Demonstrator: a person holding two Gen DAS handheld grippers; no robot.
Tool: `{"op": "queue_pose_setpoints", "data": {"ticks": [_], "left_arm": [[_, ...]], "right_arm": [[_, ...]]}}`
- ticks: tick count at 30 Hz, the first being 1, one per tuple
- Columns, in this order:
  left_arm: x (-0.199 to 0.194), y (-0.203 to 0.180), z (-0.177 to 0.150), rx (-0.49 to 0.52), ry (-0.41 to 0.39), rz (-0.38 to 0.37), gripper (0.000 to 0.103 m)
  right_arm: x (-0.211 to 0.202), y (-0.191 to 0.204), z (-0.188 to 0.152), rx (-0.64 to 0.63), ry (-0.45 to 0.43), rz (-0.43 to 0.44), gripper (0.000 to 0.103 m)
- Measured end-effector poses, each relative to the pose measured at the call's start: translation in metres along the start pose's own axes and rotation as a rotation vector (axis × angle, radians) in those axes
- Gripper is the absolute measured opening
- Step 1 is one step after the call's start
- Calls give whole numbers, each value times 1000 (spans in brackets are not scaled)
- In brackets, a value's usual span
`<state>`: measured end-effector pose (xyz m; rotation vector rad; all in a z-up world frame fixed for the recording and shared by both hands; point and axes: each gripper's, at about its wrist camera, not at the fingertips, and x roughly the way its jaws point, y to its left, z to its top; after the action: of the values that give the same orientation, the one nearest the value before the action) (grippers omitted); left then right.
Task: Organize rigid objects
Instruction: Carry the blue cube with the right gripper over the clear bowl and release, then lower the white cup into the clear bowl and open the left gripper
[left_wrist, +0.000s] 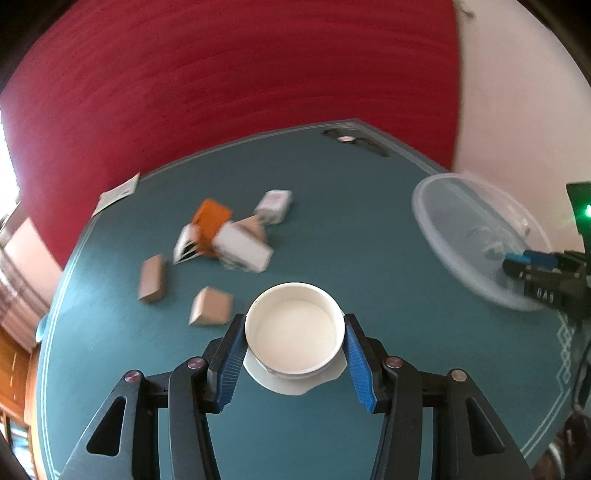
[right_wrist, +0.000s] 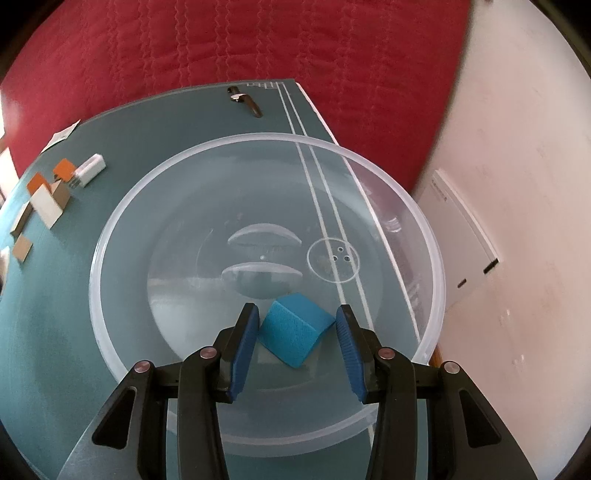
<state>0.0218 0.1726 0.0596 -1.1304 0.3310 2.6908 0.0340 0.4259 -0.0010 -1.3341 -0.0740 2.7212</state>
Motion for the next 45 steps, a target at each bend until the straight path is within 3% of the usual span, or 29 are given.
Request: {"op": "queue_pose_setpoints", "data": {"ticks": [6,12,25,27,29,32,38,45], "left_arm": [[7,-45,22,63,-18,-93,54],[15,-80,39,105,-33,-174,54],[32,-118,52,133,-10,-255,56],[30,-119,52,130,-16,-258,79],[26,-119,51,123,-38,-254,87],[24,-116,51,126,-52,-236,88],[21,-98,49,97,-85,-169,93],[19,-77,41,53,-83,-141,94]], "right_arm": [[-17,-7,-18,38,-39,25,45],[-26,-17,-15,107,-138,72,46],[-46,-45,-12,268,-284,-36,46],[-47,-46,-12,278,-297,-45,46],[-46,-46,-10,282,-303,-48,46],[-43,-44,-9,283,-305,-52,52],[-42,-40,-11,279,-314,-53,52],[-41,-33,-12,264,-336,-54,53]]}}
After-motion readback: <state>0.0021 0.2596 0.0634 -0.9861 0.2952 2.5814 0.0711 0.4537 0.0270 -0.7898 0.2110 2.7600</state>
